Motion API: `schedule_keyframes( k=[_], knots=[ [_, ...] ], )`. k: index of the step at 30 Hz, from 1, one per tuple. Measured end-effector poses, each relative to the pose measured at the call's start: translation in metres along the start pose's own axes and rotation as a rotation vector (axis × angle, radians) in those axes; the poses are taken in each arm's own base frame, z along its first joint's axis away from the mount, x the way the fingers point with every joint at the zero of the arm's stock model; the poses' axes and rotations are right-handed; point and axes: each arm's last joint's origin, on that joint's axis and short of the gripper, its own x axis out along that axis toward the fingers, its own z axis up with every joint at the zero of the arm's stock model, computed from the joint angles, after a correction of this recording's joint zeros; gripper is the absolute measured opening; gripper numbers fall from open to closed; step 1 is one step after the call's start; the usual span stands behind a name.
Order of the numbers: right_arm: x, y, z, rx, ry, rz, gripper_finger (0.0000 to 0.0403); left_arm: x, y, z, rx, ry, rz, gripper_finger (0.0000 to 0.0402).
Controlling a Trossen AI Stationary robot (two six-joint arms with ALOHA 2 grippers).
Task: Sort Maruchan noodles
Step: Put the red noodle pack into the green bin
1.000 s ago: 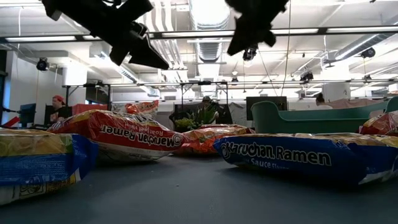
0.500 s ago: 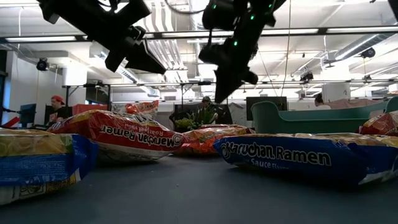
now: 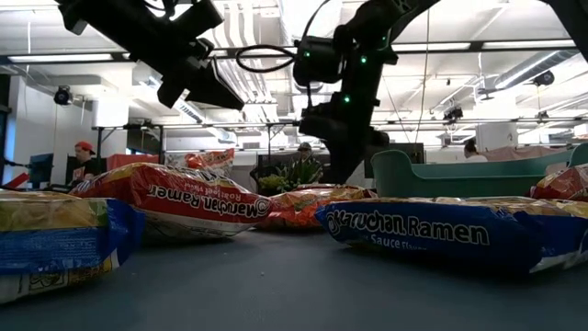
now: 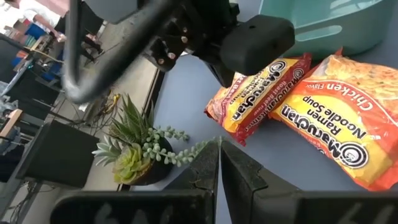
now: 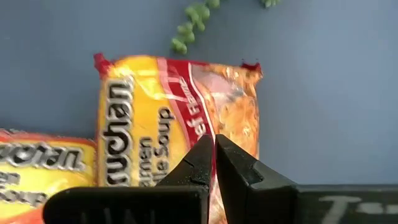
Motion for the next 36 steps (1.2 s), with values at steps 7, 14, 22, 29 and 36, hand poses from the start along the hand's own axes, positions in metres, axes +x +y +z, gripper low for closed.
schedule_keyframes(
  k=[7, 14, 22, 29, 36],
  knots=[
    [0.005, 0.002, -0.002, 0.06, 0.03, 0.048, 0.0009, 0.0, 0.0, 0.0, -0.001, -0.001, 0.001, 0.0001],
    [0.02, 0.02, 0.001, 0.047, 0.001, 0.189, 0.0009, 0.0, 0.0, 0.001, -0.004, -0.006, 0.002, 0.0001],
    [0.011, 0.039, 0.014, -0.017, -0.11, 0.459, 0.0009, 0.0, 0.001, 0.002, -0.02, -0.017, 0.001, 0.0001],
    [-0.031, 0.027, 0.007, -0.082, -0.125, 0.463, 0.0009, 0.002, -0.003, 0.008, -0.047, -0.093, -0.117, 0.0001],
    [-0.04, 0.013, -0.018, -0.075, -0.215, 0.334, 0.0009, 0.012, -0.009, 0.016, -0.08, -0.164, -0.12, 0.0001]
  ],
)
